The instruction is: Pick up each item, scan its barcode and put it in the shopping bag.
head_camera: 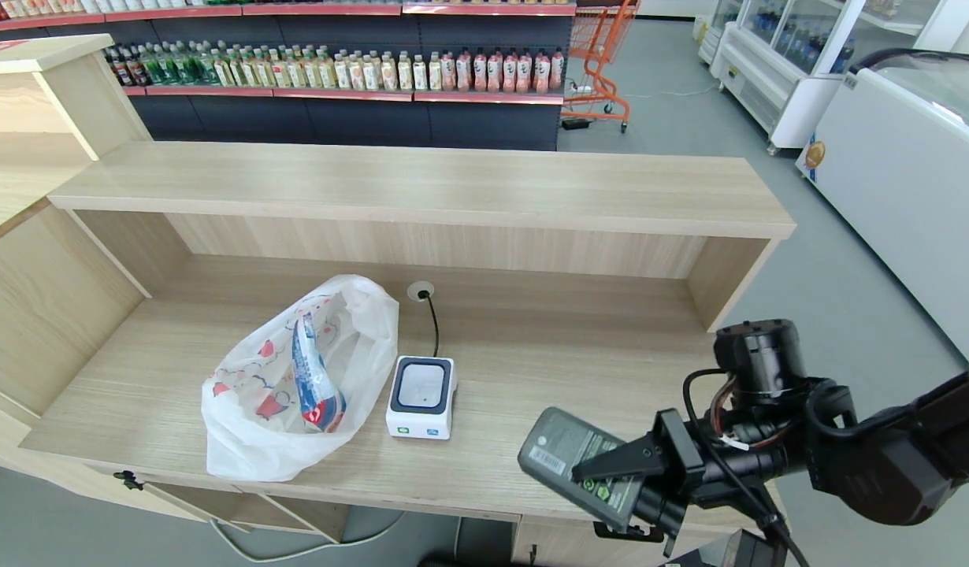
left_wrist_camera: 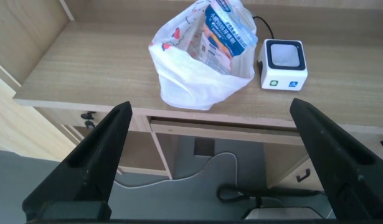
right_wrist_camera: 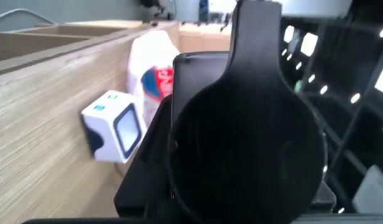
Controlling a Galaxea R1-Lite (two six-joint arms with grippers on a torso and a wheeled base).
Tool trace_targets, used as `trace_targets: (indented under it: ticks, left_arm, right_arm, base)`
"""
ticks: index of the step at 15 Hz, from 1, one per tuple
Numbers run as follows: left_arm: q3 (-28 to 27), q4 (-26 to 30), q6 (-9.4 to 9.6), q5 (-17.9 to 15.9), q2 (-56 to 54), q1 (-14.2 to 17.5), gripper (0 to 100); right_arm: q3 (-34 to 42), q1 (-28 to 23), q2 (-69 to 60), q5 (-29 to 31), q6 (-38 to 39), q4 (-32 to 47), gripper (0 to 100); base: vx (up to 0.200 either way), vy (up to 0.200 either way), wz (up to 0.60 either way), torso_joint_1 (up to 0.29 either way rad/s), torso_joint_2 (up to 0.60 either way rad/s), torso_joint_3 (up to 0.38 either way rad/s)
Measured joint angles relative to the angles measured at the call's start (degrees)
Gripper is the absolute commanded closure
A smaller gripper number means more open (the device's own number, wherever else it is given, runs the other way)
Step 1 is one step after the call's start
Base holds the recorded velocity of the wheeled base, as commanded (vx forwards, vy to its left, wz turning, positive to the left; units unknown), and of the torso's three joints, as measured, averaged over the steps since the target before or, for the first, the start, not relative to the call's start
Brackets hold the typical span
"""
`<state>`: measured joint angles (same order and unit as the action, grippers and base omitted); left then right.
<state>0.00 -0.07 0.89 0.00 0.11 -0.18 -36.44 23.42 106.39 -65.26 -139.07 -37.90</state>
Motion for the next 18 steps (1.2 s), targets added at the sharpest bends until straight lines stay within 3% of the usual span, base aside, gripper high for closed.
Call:
trace_targets:
  ticks: [2,5,8,11,13,15,18]
  left_arm:
    - [0.0,0.0,0.0,0.0,0.0,0.02,0]
    - [0.0,0.0,0.0,0.0,0.0,-0.02,0]
    - [0.0,0.0,0.0,0.0,0.0,-0.02,0]
    - [0.0,0.0,0.0,0.0,0.0,0.02,0]
    - [0.0,0.0,0.0,0.0,0.0,0.02,0]
    - [0.0,0.0,0.0,0.0,0.0,0.0,0]
    - [0.0,0.0,0.0,0.0,0.0,0.0,0]
  right_arm:
    - [0.11,-2.36,-4.66,7.18,12.04,-0.04,100]
    - [4.74,-7.08,-14.1,14.1,39.34,2.82,100]
    - [7.75,-10.93,-21.08,11.73,66.98,6.27,100]
    - [9.7,-16.64,-25.21,8.5,100.45,7.41,100]
    - [10.36,-20.53,-26.43,11.42,121.31,7.63,100]
    - [11.34,-22.21,-25.91,17.74,129.79,7.96,100]
    - [10.62,-19.76,-24.97,18.18,143.8,7.85,100]
  base:
    - [0.0,0.0,0.0,0.0,0.0,0.0]
    - [0.0,0.0,0.0,0.0,0.0,0.0]
    - [0.0,0.0,0.0,0.0,0.0,0.0]
    - [0.0,0.0,0.0,0.0,0.0,0.0]
    - [0.0,0.0,0.0,0.0,0.0,0.0]
    - [0.0,0.0,0.0,0.0,0.0,0.0]
    - [0.0,0.0,0.0,0.0,0.0,0.0]
